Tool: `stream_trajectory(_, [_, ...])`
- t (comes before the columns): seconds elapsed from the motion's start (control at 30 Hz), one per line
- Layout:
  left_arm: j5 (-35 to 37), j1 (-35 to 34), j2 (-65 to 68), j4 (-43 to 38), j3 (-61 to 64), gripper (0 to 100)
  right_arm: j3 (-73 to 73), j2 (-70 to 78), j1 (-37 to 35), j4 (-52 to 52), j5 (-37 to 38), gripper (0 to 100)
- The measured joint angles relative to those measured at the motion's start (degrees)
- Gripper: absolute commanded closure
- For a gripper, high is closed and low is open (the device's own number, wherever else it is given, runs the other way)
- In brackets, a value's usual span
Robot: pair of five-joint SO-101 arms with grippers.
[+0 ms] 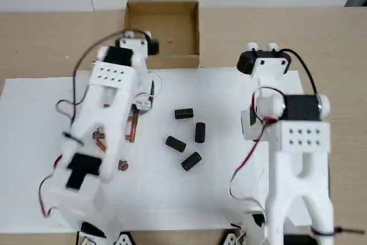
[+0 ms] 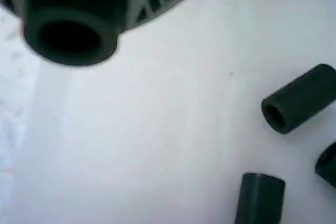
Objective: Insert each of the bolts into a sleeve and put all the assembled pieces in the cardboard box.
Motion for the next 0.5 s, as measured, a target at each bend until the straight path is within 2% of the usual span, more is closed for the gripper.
stream_trajectory(0.17, [-5.8,0.3,-13.5,0.3,0.5,100,0.0,-11.4,1.3,0.2,0.0,99.5])
stream_trajectory(0.37, [-7.4,0.4,-30.8,0.5,4.6,100,2.5,-26.2,1.4,-1.8,0.0,99.6])
stream_trajectory(0.5, [-7.5,0.4,-42.5,-6.2,11.5,100,11.4,-36.0,1.2,-7.7,0.0,99.6])
